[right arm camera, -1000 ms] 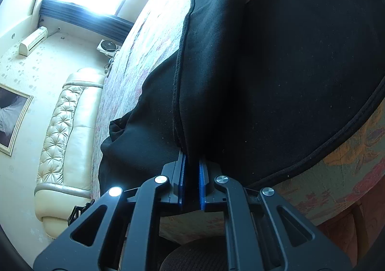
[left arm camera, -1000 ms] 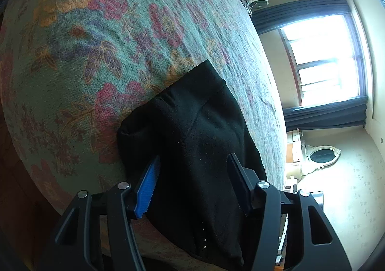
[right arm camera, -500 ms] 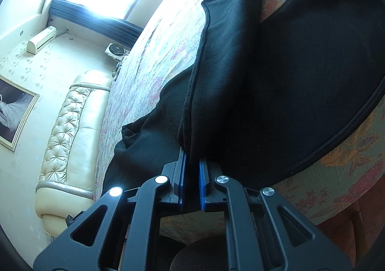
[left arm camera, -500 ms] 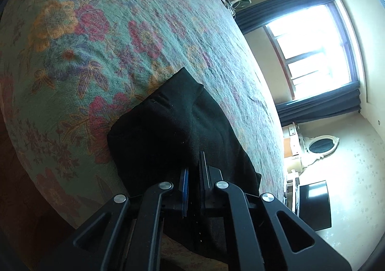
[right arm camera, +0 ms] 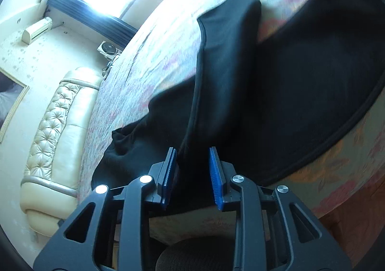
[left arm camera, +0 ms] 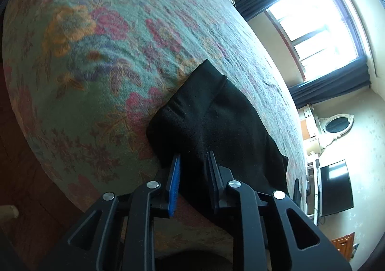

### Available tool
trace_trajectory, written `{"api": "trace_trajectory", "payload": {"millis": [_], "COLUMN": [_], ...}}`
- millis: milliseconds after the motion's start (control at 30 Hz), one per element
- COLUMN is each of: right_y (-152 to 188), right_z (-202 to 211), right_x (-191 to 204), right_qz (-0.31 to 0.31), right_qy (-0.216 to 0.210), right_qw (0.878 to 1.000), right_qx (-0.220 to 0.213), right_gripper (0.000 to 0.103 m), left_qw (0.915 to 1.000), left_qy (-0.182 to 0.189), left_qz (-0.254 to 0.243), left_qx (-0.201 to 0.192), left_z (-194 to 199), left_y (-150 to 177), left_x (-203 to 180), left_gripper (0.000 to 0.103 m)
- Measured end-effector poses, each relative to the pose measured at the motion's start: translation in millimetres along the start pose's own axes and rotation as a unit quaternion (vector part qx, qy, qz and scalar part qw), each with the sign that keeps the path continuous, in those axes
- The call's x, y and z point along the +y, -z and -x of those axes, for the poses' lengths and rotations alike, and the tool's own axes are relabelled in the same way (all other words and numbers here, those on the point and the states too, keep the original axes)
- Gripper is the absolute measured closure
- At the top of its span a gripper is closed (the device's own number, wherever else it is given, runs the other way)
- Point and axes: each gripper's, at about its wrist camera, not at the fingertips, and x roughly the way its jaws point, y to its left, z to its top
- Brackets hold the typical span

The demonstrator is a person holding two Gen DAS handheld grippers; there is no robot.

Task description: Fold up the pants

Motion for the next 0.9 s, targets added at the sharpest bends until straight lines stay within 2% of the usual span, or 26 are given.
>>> {"api": "trace_trajectory", "payload": {"millis": [67,100,133,200,233,333,367,400,467,533,600,700,767,800,833,900], "right_y": [-24.4,-39.2,-54.8,-83.1,-98.0,-138.4,-150.5,-160.1,-173.7,-186.3,-196.8,-207.5,-210.7,-212.9,-215.6,-219.1], "right_z": [12.0,16.8,17.2,9.8,-1.2,-51.3,-72.1,-96.4,-141.9,-180.5,-207.4,-238.6,-253.9,-255.7,-254.0,-246.7], "right_x": [14.5,21.4,28.8,43.7,52.7,72.2,75.2,78.5,83.9,83.1,77.8,77.3,71.4,66.2,61.9,58.0], "right_qz": [0.038,0.051,0.064,0.100,0.125,0.182,0.195,0.207,0.236,0.255,0.249,0.261,0.269,0.261,0.251,0.255], "right_qy": [0.027,0.043,0.055,0.074,0.098,0.155,0.173,0.190,0.238,0.279,0.299,0.328,0.363,0.355,0.350,0.341], "right_qw": [0.998,0.997,0.995,0.990,0.985,0.970,0.965,0.960,0.942,0.925,0.919,0.906,0.888,0.893,0.898,0.901], "right_qx": [-0.034,-0.050,-0.056,-0.064,-0.061,-0.034,-0.019,0.000,0.024,0.045,0.056,0.066,0.085,0.092,0.091,0.087], "right_gripper": [0.064,0.051,0.046,0.046,0.045,0.045,0.045,0.045,0.045,0.045,0.045,0.045,0.051,0.056,0.073,0.093], "left_qw": [0.9999,0.9999,0.9998,0.9996,0.9994,0.9980,0.9971,0.9959,0.9937,0.9915,0.9895,0.9847,0.9804,0.9780,0.9760,0.9718], "left_qy": [0.000,0.002,0.006,0.020,0.027,0.046,0.053,0.061,0.073,0.080,0.076,0.080,0.083,0.087,0.094,0.107], "left_qz": [-0.010,-0.011,-0.013,-0.021,-0.024,-0.038,-0.044,-0.052,-0.068,-0.084,-0.105,-0.138,-0.159,-0.168,-0.173,-0.180], "left_qx": [-0.011,-0.012,-0.011,-0.003,0.002,0.023,0.031,0.041,0.051,0.059,0.064,0.070,0.081,0.088,0.094,0.109], "left_z": [7.4,8.5,8.3,4.2,-0.3,-14.8,-19.6,-24.4,-32.8,-40.0,-46.8,-54.6,-60.7,-64.2,-66.1,-71.4], "left_y": [-1.4,-1.9,-1.7,-1.9,1.0,10.5,14.5,17.8,24.5,29.4,34.4,44.3,52.8,57.2,60.7,69.9], "left_x": [-0.7,-3.1,-5.6,-15.0,-20.7,-40.6,-47.2,-55.4,-71.2,-83.4,-94.9,-109.0,-117.7,-124.9,-128.4,-141.8], "left_gripper": [0.068,0.064,0.062,0.054,0.053,0.053,0.050,0.042,0.033,0.030,0.023,0.023,0.023,0.022,0.022,0.022]}}
